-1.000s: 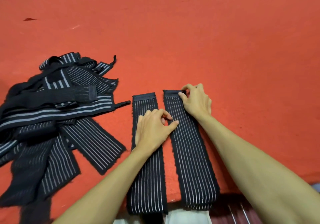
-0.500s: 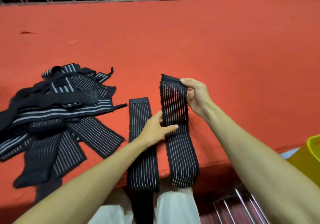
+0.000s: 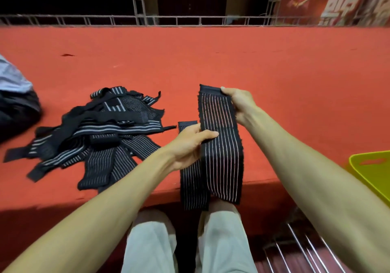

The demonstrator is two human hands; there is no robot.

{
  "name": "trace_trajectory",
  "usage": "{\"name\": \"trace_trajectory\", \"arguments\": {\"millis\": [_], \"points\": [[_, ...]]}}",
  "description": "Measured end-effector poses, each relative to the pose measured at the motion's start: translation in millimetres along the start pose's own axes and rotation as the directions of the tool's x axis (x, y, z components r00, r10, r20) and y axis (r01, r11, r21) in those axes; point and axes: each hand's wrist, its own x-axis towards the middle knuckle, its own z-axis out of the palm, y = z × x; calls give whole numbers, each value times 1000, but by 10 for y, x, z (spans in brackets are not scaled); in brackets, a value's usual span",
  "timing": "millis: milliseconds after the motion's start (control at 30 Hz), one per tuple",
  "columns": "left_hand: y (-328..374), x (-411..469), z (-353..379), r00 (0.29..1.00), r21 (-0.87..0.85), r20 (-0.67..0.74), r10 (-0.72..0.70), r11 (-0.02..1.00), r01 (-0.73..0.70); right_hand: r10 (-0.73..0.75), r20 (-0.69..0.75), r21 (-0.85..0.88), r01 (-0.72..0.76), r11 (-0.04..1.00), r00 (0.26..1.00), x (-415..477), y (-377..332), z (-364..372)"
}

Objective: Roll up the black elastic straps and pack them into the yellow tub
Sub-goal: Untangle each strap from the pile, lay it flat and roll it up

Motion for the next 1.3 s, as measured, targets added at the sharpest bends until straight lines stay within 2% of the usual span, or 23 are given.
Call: {"name": "trace_trajectory", "arguments": {"millis": [100, 200, 367, 467, 533, 600, 700, 833, 967, 1033, 1167, 1300], "points": [[-104, -93, -94, 999, 24, -33, -43, 999, 44, -29, 44, -124, 34, 992, 999, -39, 134, 11], [-276, -109, -224, 991, 126, -97, -91, 987, 103, -21, 91, -244, 43, 969, 996, -47, 295, 11], [-496, -83, -527, 981, 337, -151, -126, 926, 171, -18, 156, -251, 57, 966, 988, 43, 503, 19], [-542, 33, -753, 965, 337, -258, -42, 932, 131, 47, 251, -330, 40, 943, 967, 157, 646, -15], [-492, 151, -893, 924, 311, -378, 54, 948, 72, 75, 294, -379, 44, 924, 953, 233, 753, -31], [-435, 268, -987, 897, 310, -424, 122, 951, 17, 88, 314, -384, 42, 922, 945, 299, 843, -34], [-443, 513, -1116, 882, 375, -427, 201, 927, -29, 88, 322, -377, 42, 925, 943, 494, 974, -4], [-491, 892, -1333, 871, 475, -419, 256, 880, -30, 16, 260, -413, 96, 906, 965, 854, 1140, 30], [-498, 1276, -1583, 864, 589, -395, 312, 808, -23, -133, 248, -570, 256, 781, 959, 1256, 1308, 85], [-497, 1443, -1693, 863, 644, -385, 326, 765, -2, -154, 206, -607, 249, 755, 966, 1446, 1385, 116], [-634, 1676, -1806, 847, 786, -378, 373, 613, 81, -207, 173, -701, 269, 660, 963, 1687, 1529, 121], [-758, 1708, -1800, 810, 830, -376, 451, 552, 78, -260, 192, -721, 316, 617, 946, 1708, 1615, 101]]}}
